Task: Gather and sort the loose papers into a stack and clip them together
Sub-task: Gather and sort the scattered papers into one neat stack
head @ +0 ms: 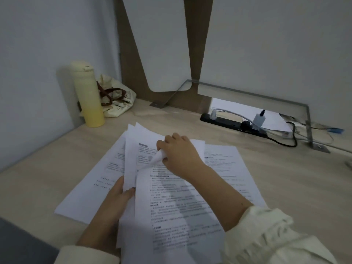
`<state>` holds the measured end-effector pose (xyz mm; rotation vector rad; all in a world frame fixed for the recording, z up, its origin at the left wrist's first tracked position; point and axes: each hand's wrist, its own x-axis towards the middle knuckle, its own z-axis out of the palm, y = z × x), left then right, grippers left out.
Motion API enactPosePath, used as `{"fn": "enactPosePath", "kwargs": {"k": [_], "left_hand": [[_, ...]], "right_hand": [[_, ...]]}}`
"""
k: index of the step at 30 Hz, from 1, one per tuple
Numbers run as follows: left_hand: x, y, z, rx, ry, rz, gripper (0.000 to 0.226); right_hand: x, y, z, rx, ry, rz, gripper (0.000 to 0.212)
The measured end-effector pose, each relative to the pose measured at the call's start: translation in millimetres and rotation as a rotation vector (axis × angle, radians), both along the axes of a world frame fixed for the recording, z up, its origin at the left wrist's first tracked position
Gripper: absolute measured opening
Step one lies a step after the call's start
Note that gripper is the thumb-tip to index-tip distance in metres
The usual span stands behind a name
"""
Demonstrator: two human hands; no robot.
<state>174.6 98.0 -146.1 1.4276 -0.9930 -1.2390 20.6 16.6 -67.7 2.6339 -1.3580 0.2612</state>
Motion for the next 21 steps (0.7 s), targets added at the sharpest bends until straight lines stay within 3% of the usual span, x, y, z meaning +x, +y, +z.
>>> {"fn": "enactPosePath", "kwargs": {"k": [4, 7, 11, 17, 21], "left_hand": [[-7.2, -4.7, 2.8, -0.008, -0.009, 0.165, 0.057], [-11.0, -4.0, 1.9, 0.036, -0.131, 0.138, 0.044], [-8.3, -1.3, -2.8, 0.066, -0.229, 0.104, 0.036], [-8.9, 0.0, 0.1, 0.075, -0.271, 0.097, 0.038], [-9.4, 0.6, 0.2, 0.07, -0.307, 0.098, 0.04]], "right_hand": [[31.7, -7.9, -20.8, -0.01, -0.072, -0.002, 0.041], [31.7, -9.2, -26.2, 0.107, -0.282, -0.046, 0.064], [-18.8, -9.4, -24.3, 0.293, -0.549, -0.376, 0.067], [-148.1, 6.8, -31.7, 0.455, -0.49, -1.011, 0.069], [-178.9, 19.3, -41.2, 0.53, -0.394, -1.208, 0.082]]}}
